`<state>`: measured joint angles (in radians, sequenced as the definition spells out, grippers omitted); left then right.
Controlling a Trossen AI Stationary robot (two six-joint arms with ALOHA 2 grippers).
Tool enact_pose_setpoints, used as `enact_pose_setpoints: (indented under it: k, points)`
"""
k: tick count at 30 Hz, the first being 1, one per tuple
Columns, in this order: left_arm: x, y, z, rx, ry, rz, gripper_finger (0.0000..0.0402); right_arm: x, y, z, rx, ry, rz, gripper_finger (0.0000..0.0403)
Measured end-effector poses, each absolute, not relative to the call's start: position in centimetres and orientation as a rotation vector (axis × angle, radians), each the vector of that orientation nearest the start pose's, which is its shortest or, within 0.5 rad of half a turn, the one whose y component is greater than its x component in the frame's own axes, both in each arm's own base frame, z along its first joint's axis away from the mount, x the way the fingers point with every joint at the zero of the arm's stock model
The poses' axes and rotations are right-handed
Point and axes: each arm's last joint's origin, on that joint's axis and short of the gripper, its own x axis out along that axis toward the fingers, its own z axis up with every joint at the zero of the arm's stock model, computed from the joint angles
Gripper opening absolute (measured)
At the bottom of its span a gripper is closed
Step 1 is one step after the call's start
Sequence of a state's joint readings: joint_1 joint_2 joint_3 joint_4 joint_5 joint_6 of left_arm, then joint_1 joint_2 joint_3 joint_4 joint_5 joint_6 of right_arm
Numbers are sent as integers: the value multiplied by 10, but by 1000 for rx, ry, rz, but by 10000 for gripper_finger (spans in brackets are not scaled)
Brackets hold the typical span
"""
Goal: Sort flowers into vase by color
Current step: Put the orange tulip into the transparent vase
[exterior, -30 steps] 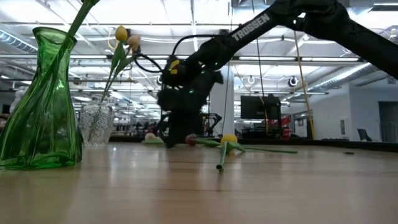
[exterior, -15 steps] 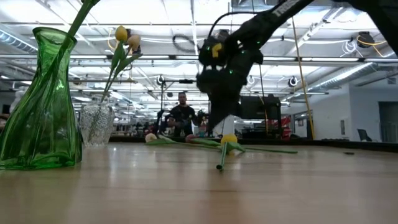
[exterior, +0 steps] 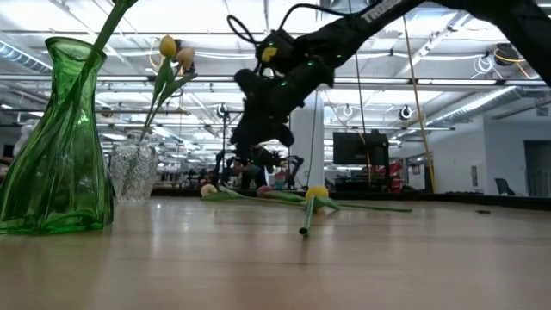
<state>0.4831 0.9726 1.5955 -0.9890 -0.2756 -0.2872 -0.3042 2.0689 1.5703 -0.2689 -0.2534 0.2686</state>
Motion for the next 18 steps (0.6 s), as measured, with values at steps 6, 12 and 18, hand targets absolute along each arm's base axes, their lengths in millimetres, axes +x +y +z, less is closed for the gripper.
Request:
enact_pose_setpoints:
  k: [6,12,18]
  points:
    - [107,64,478,-331,265,794,206,467,-143,175,436,873,-235,166]
    - [105,64,474,-337,307,798,206,487,-153,169,303,947,-305,215]
    - [105,64,474,-361,306,802,206,496,-151,156,226,1006,-342,237]
